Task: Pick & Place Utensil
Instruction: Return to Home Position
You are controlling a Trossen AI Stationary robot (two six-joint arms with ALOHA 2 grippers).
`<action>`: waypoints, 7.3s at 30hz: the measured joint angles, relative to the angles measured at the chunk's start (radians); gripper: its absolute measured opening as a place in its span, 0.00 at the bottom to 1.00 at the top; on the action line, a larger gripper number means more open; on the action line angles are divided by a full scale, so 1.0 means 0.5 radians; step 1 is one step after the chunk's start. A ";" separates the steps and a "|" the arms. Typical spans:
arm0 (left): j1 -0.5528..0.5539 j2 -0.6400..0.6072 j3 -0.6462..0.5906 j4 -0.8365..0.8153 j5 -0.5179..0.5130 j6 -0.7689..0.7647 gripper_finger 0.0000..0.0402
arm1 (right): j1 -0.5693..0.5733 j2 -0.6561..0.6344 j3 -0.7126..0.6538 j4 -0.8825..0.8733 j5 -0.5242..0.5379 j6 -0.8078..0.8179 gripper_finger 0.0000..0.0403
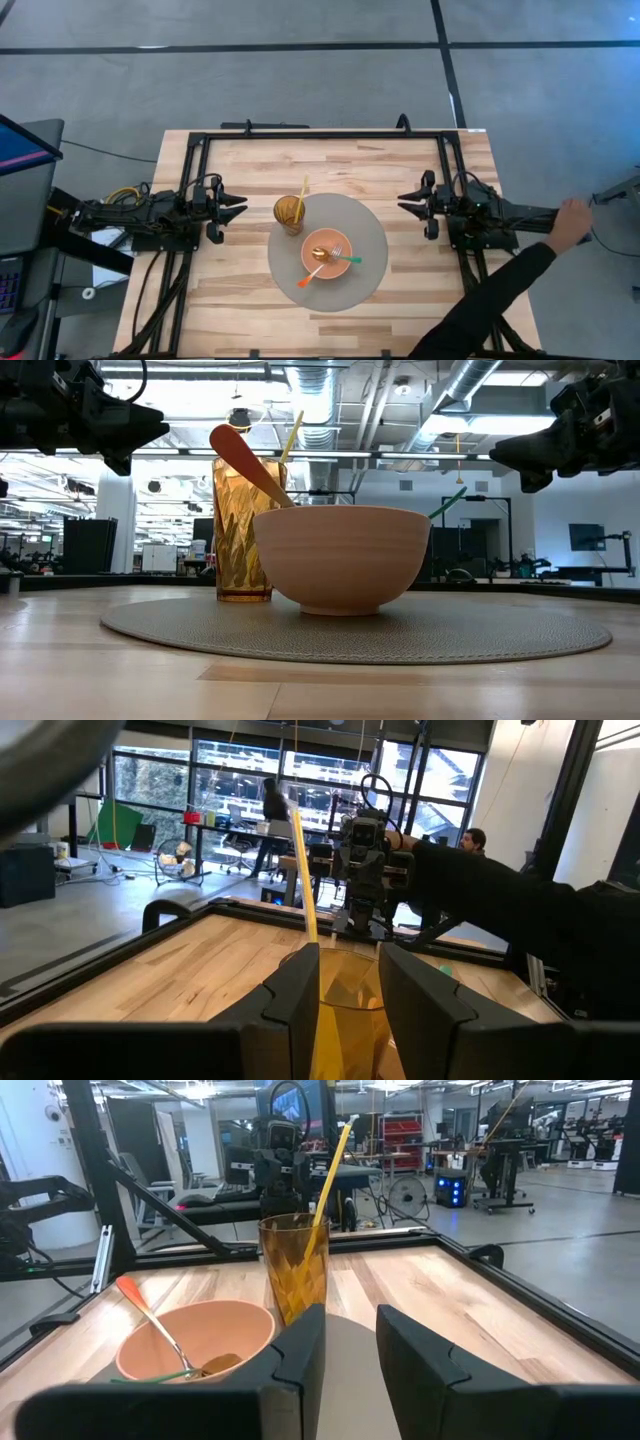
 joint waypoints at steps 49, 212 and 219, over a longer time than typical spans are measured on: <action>0.000 0.000 0.000 0.001 0.000 0.000 0.27 | 0.000 0.000 0.000 -0.019 0.268 -0.001 0.22; 0.000 0.000 0.000 0.001 0.000 0.000 0.27 | 0.001 0.000 0.000 -0.021 0.261 0.002 0.22; 0.000 0.000 0.000 0.001 0.000 0.000 0.27 | 0.001 0.000 0.000 -0.021 0.260 0.002 0.22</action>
